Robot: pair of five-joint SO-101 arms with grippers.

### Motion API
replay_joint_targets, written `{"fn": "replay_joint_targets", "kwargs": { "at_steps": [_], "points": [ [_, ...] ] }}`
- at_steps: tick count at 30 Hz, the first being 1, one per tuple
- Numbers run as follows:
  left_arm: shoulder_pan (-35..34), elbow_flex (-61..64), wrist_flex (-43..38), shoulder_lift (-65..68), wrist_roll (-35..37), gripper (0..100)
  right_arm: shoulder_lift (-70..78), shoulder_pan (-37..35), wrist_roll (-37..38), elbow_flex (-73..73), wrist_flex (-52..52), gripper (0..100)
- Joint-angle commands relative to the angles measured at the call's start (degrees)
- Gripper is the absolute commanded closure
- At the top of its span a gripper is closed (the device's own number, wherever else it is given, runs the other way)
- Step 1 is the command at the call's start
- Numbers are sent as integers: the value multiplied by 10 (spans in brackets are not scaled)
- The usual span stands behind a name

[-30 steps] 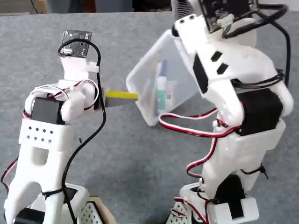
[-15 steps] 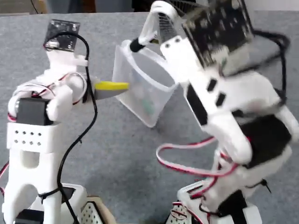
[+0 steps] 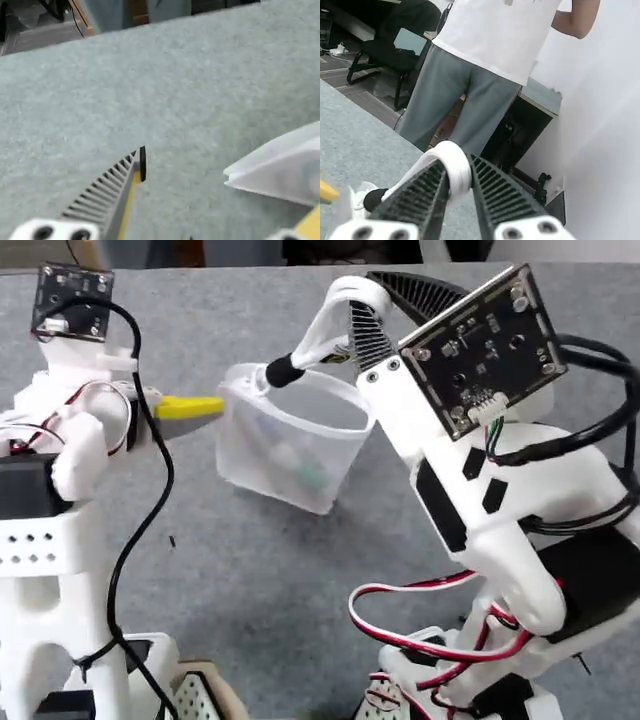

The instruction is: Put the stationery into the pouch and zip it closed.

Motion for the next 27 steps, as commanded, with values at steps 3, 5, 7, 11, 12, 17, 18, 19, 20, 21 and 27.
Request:
{"fn": "replay_joint_targets", "kwargs": {
  "at_steps": [3, 5, 7, 11, 12, 17, 18, 19, 20, 21, 27],
  "points": [
    [-7, -24, 50, -9, -23, 476, -12, -10, 4, -20, 30, 986],
    [-4, -19, 59, -9, -22, 476, -12, -13, 4, -20, 33, 986],
    [-3, -10, 58, -10, -22, 477, -12, -14, 4, -21, 33, 986],
    [-3, -3, 58, -10, -23, 477, -12, -14, 4, -21, 43, 986],
    [-3, -2, 58, -10, -23, 477, -12, -14, 4, -21, 52, 986],
    [33, 0, 68, -9, -23, 477, -12, -14, 4, -21, 64, 986],
    [44, 3, 72, -10, -23, 477, -12, -14, 4, -21, 65, 986],
    [57, 2, 76, -10, -23, 477, -12, -14, 4, -21, 66, 986],
    [71, 2, 79, -10, -23, 477, -12, -14, 4, -21, 69, 986],
    [79, 2, 75, -10, -24, 477, -12, -14, 4, -21, 74, 986],
    [86, 21, 19, -8, -133, 477, -13, -15, 4, -21, 110, 986]
  ]
}}
